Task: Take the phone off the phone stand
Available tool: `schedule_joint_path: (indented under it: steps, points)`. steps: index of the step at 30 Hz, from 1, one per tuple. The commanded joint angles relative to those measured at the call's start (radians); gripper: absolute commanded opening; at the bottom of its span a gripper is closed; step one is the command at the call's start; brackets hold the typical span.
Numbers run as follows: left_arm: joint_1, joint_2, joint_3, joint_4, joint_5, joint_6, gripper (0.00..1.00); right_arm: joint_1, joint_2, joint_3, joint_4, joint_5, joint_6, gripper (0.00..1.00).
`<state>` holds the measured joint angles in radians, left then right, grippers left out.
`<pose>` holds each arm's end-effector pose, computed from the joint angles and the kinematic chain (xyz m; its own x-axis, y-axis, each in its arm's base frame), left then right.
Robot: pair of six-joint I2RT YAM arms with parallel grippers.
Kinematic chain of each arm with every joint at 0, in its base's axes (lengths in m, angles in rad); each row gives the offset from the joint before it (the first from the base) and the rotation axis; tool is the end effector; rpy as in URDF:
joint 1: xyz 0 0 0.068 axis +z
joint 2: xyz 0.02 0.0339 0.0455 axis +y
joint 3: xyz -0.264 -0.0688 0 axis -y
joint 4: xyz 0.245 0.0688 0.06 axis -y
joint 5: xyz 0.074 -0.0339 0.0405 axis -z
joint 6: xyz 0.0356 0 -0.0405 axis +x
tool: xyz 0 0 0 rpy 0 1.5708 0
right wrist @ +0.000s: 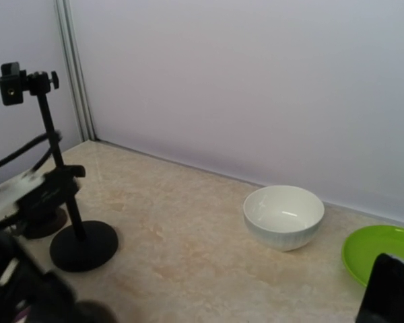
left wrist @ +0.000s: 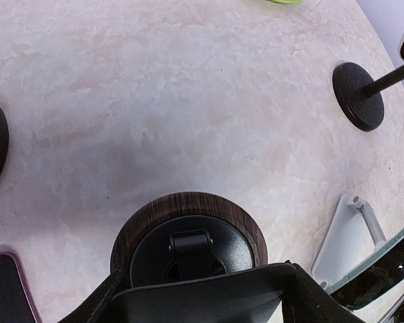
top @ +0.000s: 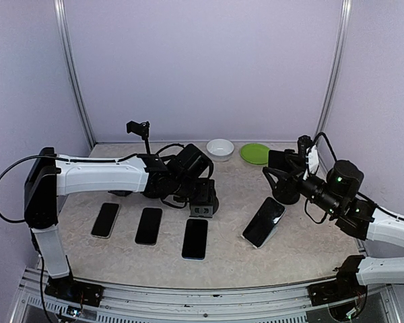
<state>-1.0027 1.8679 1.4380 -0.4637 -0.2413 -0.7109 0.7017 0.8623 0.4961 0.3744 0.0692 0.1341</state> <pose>0.2294 -0.3436 0.2338 -0.7993 0.0745 -0.5963 0.2856 0.9202 -0.2678 0.1604 0.1324 0.2832 -0.0728 0.1131 -0.9909 -0.5867 0.7986 0.1343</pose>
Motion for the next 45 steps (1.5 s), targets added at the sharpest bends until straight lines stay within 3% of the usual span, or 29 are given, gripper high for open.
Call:
schedule_joint_path:
  steps: [1, 21, 27, 36, 45]
  points:
    - [0.038, 0.058, 0.074, 0.048, -0.027, 0.079, 0.52, -0.018, 0.002, 0.022, -0.031, -0.029, 0.022, 1.0]
    - [0.149, 0.327, 0.316, 0.05, -0.058, 0.17, 0.52, -0.082, 0.055, 0.039, -0.073, -0.156, 0.064, 1.0]
    - [0.164, 0.353, 0.306, 0.054, -0.061, 0.175, 0.53, -0.089, 0.047, 0.037, -0.086, -0.171, 0.069, 1.0]
    - [0.156, 0.299, 0.275, 0.082, -0.009, 0.191, 0.96, -0.116, 0.016, 0.023, -0.121, -0.211, 0.099, 1.0]
    - [0.078, 0.199, 0.261, 0.095, -0.053, 0.243, 0.99, -0.153, -0.003, 0.014, -0.138, -0.239, 0.124, 1.0]
